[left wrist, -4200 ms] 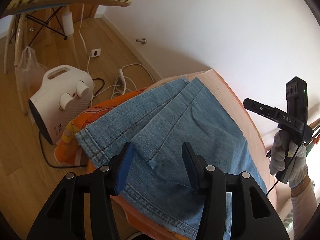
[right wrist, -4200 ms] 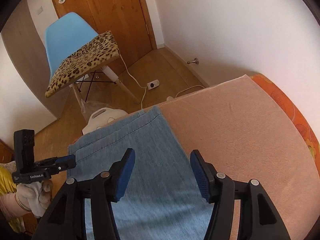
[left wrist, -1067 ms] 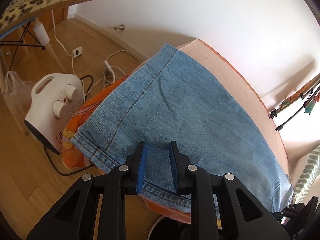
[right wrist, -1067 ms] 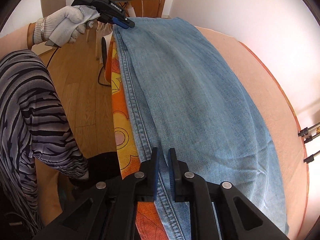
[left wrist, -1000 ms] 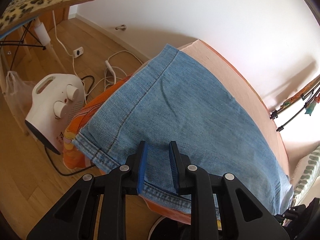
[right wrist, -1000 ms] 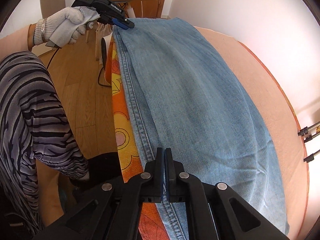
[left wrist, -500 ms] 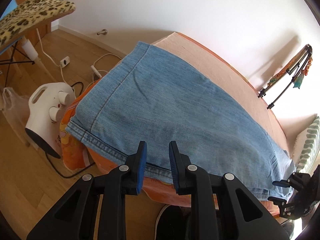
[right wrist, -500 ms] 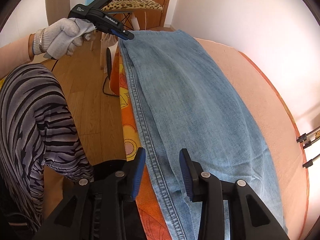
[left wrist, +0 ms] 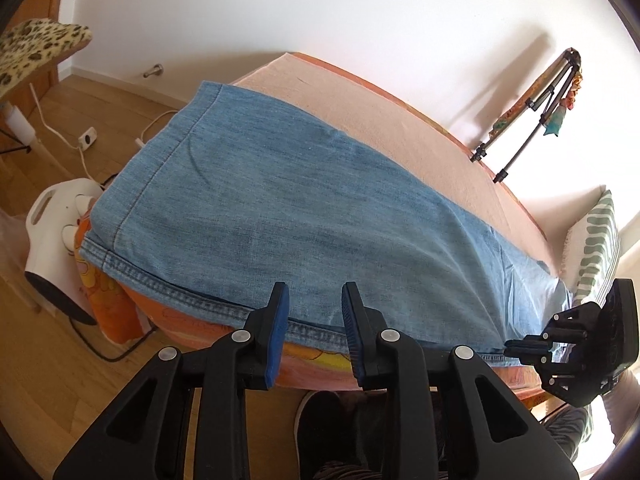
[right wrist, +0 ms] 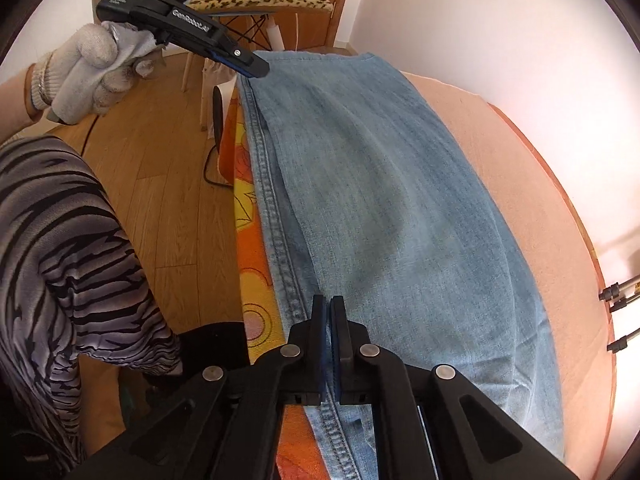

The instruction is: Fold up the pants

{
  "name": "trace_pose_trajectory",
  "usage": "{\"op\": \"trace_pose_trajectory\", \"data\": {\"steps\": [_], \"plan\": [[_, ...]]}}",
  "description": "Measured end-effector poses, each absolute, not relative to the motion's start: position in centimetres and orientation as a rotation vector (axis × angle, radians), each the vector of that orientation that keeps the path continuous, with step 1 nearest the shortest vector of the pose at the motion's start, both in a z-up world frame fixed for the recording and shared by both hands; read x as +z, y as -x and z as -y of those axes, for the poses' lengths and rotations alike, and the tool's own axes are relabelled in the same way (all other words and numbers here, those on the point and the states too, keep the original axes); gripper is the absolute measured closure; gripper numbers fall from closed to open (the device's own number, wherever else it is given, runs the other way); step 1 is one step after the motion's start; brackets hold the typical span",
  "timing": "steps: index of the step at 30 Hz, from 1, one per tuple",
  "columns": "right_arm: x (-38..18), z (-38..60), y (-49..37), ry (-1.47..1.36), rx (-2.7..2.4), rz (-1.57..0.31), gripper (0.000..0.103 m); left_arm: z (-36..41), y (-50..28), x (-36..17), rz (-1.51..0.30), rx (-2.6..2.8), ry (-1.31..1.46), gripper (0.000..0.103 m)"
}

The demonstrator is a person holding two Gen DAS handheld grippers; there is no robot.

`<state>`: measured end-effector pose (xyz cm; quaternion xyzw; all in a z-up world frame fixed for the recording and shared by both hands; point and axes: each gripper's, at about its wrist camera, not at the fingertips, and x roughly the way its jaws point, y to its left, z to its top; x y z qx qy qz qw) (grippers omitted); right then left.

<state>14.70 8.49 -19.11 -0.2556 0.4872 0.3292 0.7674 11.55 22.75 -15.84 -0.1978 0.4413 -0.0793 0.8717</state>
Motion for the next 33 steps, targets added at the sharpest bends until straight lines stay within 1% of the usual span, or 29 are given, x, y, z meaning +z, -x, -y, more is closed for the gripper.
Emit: {"op": "trace_pose_trajectory", "data": {"steps": [2, 8, 11, 13, 14, 15, 17, 18, 20, 21, 22, 29, 31, 33], "plan": [[-18.4, -8.6, -13.9, 0.557, 0.734, -1.045, 0.103, -22.5, -11.6, -15.6, -0.915, -0.185, 0.41, 0.078], [-20.8, -9.1, -14.2, 0.593, 0.675, -1.07, 0.103, -19.4, -12.6, -16.6, -0.982, -0.28, 0.308, 0.078], [-21.5, -9.9, -13.8, 0.598, 0.697, -1.085, 0.101, -18.3, -13.1, -17.0, -0.985, -0.305, 0.277, 0.077], [-21.8, -10.0, -13.2, 0.612, 0.682, -1.086, 0.101, -17.6, -13.2, -17.8, -1.038, -0.283, 0.206, 0.077], [-21.9, -10.0, -13.1, 0.609, 0.672, -1.084, 0.098, -17.6, -13.2, -18.4, -1.065, -0.282, 0.198, 0.078], [-21.9, -9.9, -13.1, 0.595, 0.67, -1.081, 0.094, -17.6, -12.9, -18.5, -1.055, -0.289, 0.195, 0.078], [-21.4, -9.2, -13.0, 0.557, 0.653, -1.076, 0.078, -17.9, -12.4, -18.4, -1.062, -0.301, 0.176, 0.077], [-21.0, -8.6, -12.9, 0.529, 0.637, -1.068, 0.076, -18.1, -12.0, -18.3, -1.064, -0.306, 0.167, 0.077], [-19.7, -6.8, -12.6, 0.453, 0.599, -1.051, 0.075, -18.4, -11.2, -18.2, -1.054, -0.306, 0.134, 0.077], [-19.1, -5.9, -12.4, 0.418, 0.587, -1.039, 0.075, -18.2, -10.8, -18.0, -1.047, -0.304, 0.091, 0.075], [-18.7, -5.1, -12.2, 0.395, 0.578, -1.034, 0.074, -17.8, -10.5, -17.9, -1.034, -0.293, 0.025, 0.072], [-18.2, -3.0, -11.6, 0.322, 0.533, -1.059, 0.074, -13.5, -10.0, -18.3, -1.001, -0.336, -0.444, 0.072], [-18.3, -3.0, -11.6, 0.33, 0.527, -1.061, 0.074, -13.3, -10.4, -18.2, -0.999, -0.347, -0.47, 0.072], [-18.0, -3.1, -11.9, 0.315, 0.527, -1.064, 0.074, -13.8, -10.6, -17.3, -0.993, -0.377, -0.421, 0.072]]}}
